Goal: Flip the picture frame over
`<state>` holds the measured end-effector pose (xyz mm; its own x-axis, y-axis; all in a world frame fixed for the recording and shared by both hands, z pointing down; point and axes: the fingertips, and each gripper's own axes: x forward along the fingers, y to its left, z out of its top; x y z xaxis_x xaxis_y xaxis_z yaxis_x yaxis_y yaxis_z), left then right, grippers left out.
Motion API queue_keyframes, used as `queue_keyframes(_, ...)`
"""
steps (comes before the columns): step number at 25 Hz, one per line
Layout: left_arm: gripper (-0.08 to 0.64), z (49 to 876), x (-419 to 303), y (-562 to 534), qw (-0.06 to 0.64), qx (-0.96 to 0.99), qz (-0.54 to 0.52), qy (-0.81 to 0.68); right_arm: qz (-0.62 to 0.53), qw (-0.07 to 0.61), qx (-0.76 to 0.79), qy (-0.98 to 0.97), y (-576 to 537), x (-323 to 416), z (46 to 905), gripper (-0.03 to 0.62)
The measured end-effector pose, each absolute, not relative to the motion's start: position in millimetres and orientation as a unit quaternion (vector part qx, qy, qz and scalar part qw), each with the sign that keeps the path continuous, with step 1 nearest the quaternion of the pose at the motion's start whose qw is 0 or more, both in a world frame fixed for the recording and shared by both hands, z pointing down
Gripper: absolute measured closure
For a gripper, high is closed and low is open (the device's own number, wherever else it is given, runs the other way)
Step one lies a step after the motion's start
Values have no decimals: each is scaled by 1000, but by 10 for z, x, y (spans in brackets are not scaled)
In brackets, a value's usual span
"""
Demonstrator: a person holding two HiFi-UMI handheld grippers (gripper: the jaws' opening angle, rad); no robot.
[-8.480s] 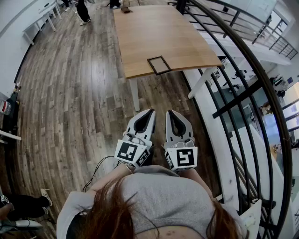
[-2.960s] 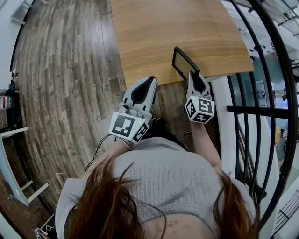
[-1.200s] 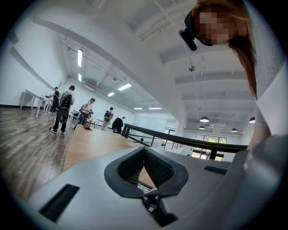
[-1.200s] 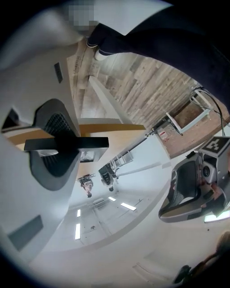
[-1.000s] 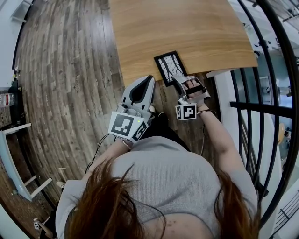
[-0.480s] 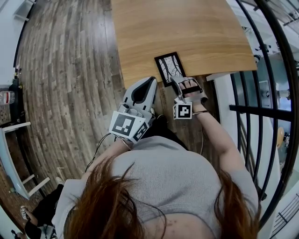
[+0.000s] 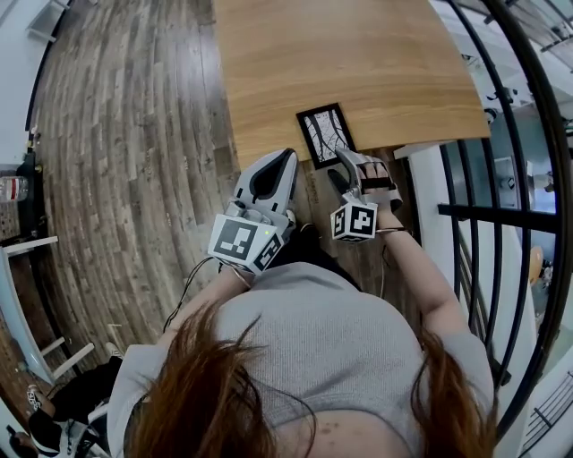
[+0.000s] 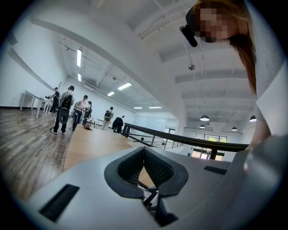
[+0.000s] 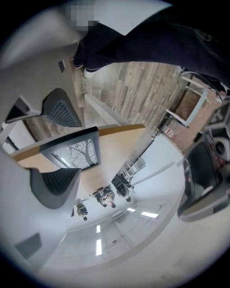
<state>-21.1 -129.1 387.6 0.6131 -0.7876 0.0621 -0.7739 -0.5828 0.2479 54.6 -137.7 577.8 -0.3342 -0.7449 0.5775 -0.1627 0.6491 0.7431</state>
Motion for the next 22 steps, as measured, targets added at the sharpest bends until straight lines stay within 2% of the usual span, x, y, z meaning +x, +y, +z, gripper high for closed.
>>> queue_keyframes(4, 554, 3842, -204, -1330, 123, 891, -32, -437, -234, 424, 356, -799, -1325, 528, 5313, 321)
queue_keyframes(13, 554, 3637, -129, -1392, 106, 900, -52, -419, -63, 90, 509, -854, -1425, 442, 3669, 330)
queue_keyframes(15, 554, 3597, -115, -1394, 102, 902, -57, -416, -47, 30, 521, -852, -1399, 441, 3455, 400)
queue_keyframes(19, 554, 3535, -83, -1396, 94, 906, -60, -408, -14, -7, 529, -849, -1351, 458, 3298, 534)
queue_keyframes(22, 554, 3492, -50, -1404, 93, 908, -66, -404, 5, -18, 529, -849, -1337, 477, 3246, 574)
